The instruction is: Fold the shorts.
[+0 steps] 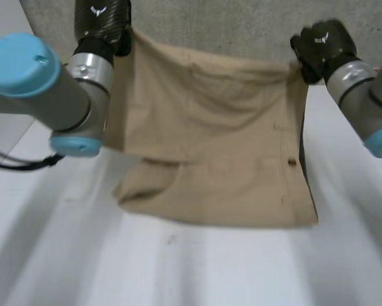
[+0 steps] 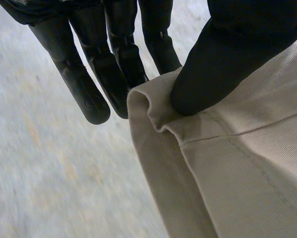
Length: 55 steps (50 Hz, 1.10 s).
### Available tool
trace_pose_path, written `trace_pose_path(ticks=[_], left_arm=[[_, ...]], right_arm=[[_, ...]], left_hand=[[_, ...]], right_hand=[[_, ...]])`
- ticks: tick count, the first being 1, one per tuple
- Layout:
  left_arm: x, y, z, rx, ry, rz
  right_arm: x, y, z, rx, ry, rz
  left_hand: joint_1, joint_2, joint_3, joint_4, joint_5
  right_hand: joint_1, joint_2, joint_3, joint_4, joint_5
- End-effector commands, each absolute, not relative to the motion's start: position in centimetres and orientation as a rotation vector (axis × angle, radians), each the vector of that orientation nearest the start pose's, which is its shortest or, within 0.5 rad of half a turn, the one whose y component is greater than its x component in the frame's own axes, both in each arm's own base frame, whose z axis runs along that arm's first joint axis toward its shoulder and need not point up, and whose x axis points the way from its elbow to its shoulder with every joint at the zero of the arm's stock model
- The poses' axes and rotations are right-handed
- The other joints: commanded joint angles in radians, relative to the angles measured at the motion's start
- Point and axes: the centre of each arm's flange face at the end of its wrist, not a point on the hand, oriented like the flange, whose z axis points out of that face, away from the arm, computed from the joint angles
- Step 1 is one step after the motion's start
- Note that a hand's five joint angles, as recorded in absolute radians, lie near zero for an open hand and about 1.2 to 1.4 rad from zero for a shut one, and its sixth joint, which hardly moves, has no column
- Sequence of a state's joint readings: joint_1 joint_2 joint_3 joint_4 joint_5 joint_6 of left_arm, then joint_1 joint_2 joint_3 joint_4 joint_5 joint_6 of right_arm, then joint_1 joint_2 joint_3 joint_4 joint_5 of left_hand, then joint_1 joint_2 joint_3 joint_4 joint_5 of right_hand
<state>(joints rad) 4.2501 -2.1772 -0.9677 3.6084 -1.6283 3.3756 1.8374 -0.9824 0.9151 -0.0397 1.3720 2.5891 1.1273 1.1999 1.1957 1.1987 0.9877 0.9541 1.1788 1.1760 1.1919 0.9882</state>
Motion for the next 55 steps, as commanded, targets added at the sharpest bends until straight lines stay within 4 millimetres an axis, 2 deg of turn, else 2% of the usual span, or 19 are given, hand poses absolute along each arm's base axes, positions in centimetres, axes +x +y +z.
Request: trace_pose_path(ticks=[1,7,9,11,16,19,24,25,30,32,33,36,38,42,44,49,55], left_arm=[[-34.7,-41.5,28.9,0.567,1.431,-2.902],[-34.7,-41.5,27.6,0.597,1.472,-2.877],[-34.5,-41.1,27.2,0.607,1.502,-2.856],[-34.2,-40.8,27.6,0.604,1.509,-2.849],[-33.2,-38.9,28.1,0.620,1.564,-2.813],[-32.3,-37.2,28.1,0.642,1.623,-2.771],[-30.8,-33.9,26.8,0.686,1.769,-2.661],[-30.2,-32.0,25.4,0.733,1.877,-2.576],[-29.1,-28.2,22.2,0.829,2.102,-2.371],[-28.7,-27.0,21.5,0.855,2.161,-2.317],[-28.6,-25.8,20.9,0.882,2.220,-2.266],[-28.4,-24.2,19.7,0.913,2.308,-2.188],[-28.3,-23.2,18.8,0.921,2.380,-2.135],[-28.1,-22.7,17.8,0.903,2.446,-2.096],[-28.0,-22.6,17.5,0.900,2.462,-2.083],[-27.9,-22.4,16.4,0.906,2.488,-2.039],[-27.7,-22.4,14.9,0.909,2.526,-1.964]], right_arm=[[28.3,-42.4,27.8,-0.967,1.688,-2.697],[28.4,-41.9,26.4,-1.014,1.780,-2.632],[28.3,-41.2,26.2,-1.018,1.824,-2.590],[27.9,-40.6,26.2,-1.019,1.867,-2.564],[26.9,-37.7,25.8,-1.071,2.007,-2.417],[26.1,-35.7,25.0,-1.119,2.110,-2.287],[24.9,-32.8,23.0,-1.190,2.255,-2.071],[24.8,-31.8,22.1,-1.218,2.283,-1.992],[24.5,-29.5,19.8,-1.283,2.305,-1.812],[24.0,-29.3,18.9,-1.283,2.324,-1.757],[23.6,-29.3,18.6,-1.278,2.335,-1.745],[22.4,-29.8,17.7,-1.248,2.365,-1.711],[22.4,-29.9,17.2,-1.250,2.353,-1.695],[22.4,-30.3,16.2,-1.253,2.326,-1.681],[22.3,-31.2,14.9,-1.257,2.301,-1.690],[22.2,-32.0,14.4,-1.244,2.284,-1.721],[22.5,-33.3,12.4,-1.262,2.277,-1.722]], left_hand=[[-0.953,-1.025,-1.021,-1.024,-0.988],[-0.953,-1.025,-1.021,-1.024,-0.988],[-0.953,-1.025,-1.021,-1.024,-0.988],[-0.953,-1.025,-1.021,-1.024,-0.988],[-0.953,-1.025,-1.021,-1.024,-0.988],[-0.953,-1.025,-1.021,-1.024,-0.988],[-0.949,-1.022,-1.017,-1.020,-0.984],[-0.914,-0.987,-0.983,-0.986,-0.949],[-0.890,-0.963,-0.959,-0.962,-0.925],[-0.881,-0.954,-0.950,-0.953,-0.916],[-0.867,-0.940,-0.935,-0.938,-0.902],[-0.849,-0.922,-0.918,-0.921,-0.884],[-0.849,-0.922,-0.918,-0.921,-0.884],[-0.852,-0.925,-0.921,-0.924,-0.887],[-0.849,-0.922,-0.918,-0.921,-0.884],[-0.858,-0.931,-0.926,-0.929,-0.893],[-0.867,-0.939,-0.935,-0.938,-0.902]], right_hand=[[-0.780,-1.004,-1.001,-1.017,-0.988],[-0.780,-1.004,-1.001,-1.017,-0.988],[-0.780,-1.004,-1.001,-1.017,-0.988],[-0.780,-1.004,-1.001,-1.017,-0.988],[-0.780,-1.004,-1.001,-1.017,-0.988],[-0.780,-1.004,-1.001,-1.017,-0.988],[-0.780,-1.004,-1.001,-1.017,-0.988],[-0.780,-1.004,-1.001,-1.017,-0.988],[-0.780,-1.004,-1.001,-1.017,-0.988],[-0.705,-0.930,-0.927,-0.943,-0.914],[-0.673,-0.897,-0.895,-0.911,-0.881],[-0.576,-0.801,-0.798,-0.814,-0.785],[-0.570,-0.794,-0.792,-0.807,-0.778],[-0.534,-0.759,-0.756,-0.772,-0.743],[-0.473,-0.698,-0.695,-0.711,-0.682],[-0.364,-0.589,-0.586,-0.602,-0.573],[-0.197,-0.422,-0.419,-0.435,-0.406]])
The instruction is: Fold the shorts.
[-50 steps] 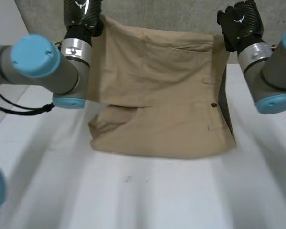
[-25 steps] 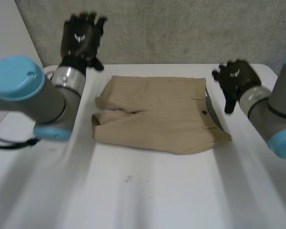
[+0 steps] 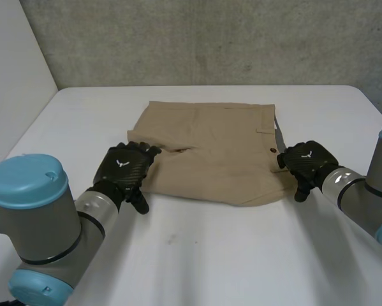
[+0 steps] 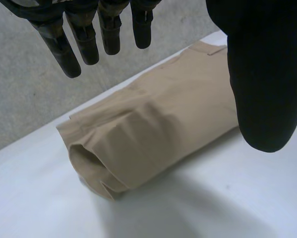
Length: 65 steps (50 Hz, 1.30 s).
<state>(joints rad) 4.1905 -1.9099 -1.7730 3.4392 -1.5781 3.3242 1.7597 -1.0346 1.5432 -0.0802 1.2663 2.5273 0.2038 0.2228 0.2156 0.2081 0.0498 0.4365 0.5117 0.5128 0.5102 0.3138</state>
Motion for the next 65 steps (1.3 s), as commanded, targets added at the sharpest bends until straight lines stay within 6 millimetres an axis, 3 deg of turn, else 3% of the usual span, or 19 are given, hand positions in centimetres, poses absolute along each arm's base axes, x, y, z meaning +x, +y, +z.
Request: trace_pose_path(ticks=[1,6,8,14,19,23,27,31,34,43,47,52,55,57,59,60,61,62,65], left_arm=[[-27.7,-22.4,14.7,0.906,2.527,-1.959],[-27.9,-23.0,13.5,0.899,2.536,-1.928],[-28.2,-23.6,13.2,0.899,2.525,-1.942],[-29.5,-25.8,12.9,0.888,2.471,-2.020],[-30.9,-28.2,12.6,0.870,2.415,-2.106],[-31.7,-30.4,11.7,0.857,2.385,-2.128],[-31.6,-31.7,11.2,0.842,2.381,-2.111],[-30.6,-31.3,12.8,0.832,2.410,-2.061],[-29.8,-29.5,15.8,0.837,2.439,-2.037],[-27.0,-23.1,24.0,0.852,2.452,-2.072],[-26.7,-22.2,25.7,0.892,2.434,-2.142],[-27.0,-22.3,25.1,0.956,2.465,-2.131],[-28.1,-24.5,20.5,0.993,2.536,-2.003],[-28.9,-26.2,18.7,0.983,2.525,-1.993],[-29.1,-26.7,18.2,0.980,2.523,-1.989],[-29.3,-27.7,17.2,0.965,2.519,-1.979],[-29.5,-28.5,16.1,0.952,2.518,-1.957],[-29.6,-28.9,15.8,0.947,2.512,-1.950],[-29.7,-30.1,15.6,0.919,2.449,-1.943]], right_arm=[[22.5,-33.5,12.2,-1.263,2.280,-1.718],[22.7,-34.0,11.9,-1.266,2.276,-1.715],[22.7,-34.2,12.3,-1.264,2.265,-1.735],[22.8,-33.7,14.7,-1.245,2.213,-1.797],[22.6,-32.0,16.0,-1.222,2.204,-1.797],[22.5,-31.2,17.2,-1.207,2.190,-1.824],[22.2,-30.8,17.6,-1.192,2.205,-1.835],[22.0,-30.7,17.8,-1.187,2.222,-1.836],[21.9,-30.5,18.3,-1.182,2.234,-1.838],[21.2,-27.8,23.2,-1.182,2.307,-1.728],[21.2,-26.9,23.7,-1.206,2.343,-1.644],[21.5,-26.7,23.3,-1.214,2.343,-1.605],[21.7,-27.1,22.7,-1.215,2.339,-1.604],[22.1,-27.8,21.2,-1.224,2.341,-1.589],[22.2,-28.0,20.7,-1.224,2.345,-1.582],[22.9,-28.5,19.1,-1.227,2.347,-1.575],[23.1,-28.6,18.8,-1.228,2.351,-1.578],[23.3,-28.7,18.6,-1.224,2.353,-1.587],[23.7,-29.2,17.9,-1.205,2.377,-1.640]], left_hand=[[0.057,0.038,0.045,0.052,0.036],[0.060,0.041,0.048,0.055,0.039],[0.063,0.044,0.051,0.058,0.042],[0.171,0.152,0.159,0.167,0.150],[0.300,0.281,0.288,0.296,0.279],[0.578,0.559,0.567,0.574,0.558],[1.191,1.172,1.180,1.187,1.171],[1.192,1.173,1.181,1.188,1.172],[1.192,1.173,1.181,1.188,1.172],[1.192,1.173,1.181,1.188,1.172],[1.192,1.173,1.181,1.188,1.172],[1.192,1.173,1.181,1.188,1.172],[1.103,1.084,1.091,1.098,1.082],[1.058,1.039,1.046,1.054,1.038],[1.029,1.010,1.017,1.024,1.008],[0.877,0.858,0.866,0.873,0.857],[0.568,0.549,0.556,0.563,0.547],[0.422,0.403,0.410,0.418,0.402],[0.256,0.237,0.245,0.252,0.236]], right_hand=[[0.359,0.283,0.282,0.285,0.307],[0.688,0.613,0.611,0.614,0.636],[0.958,0.883,0.882,0.884,0.906],[0.960,0.885,0.883,0.886,0.908],[0.960,0.885,0.883,0.886,0.908],[0.960,0.885,0.883,0.886,0.908],[0.960,0.885,0.883,0.886,0.908],[0.960,0.885,0.883,0.886,0.908],[0.960,0.885,0.883,0.886,0.908],[0.960,0.885,0.883,0.886,0.908],[0.960,0.885,0.883,0.886,0.908],[0.960,0.885,0.883,0.886,0.908],[0.960,0.885,0.883,0.886,0.908],[0.960,0.885,0.883,0.886,0.908],[0.960,0.885,0.883,0.886,0.908],[0.960,0.885,0.883,0.886,0.908],[0.960,0.885,0.883,0.886,0.908],[0.960,0.885,0.883,0.886,0.908],[0.960,0.885,0.883,0.886,0.908]])
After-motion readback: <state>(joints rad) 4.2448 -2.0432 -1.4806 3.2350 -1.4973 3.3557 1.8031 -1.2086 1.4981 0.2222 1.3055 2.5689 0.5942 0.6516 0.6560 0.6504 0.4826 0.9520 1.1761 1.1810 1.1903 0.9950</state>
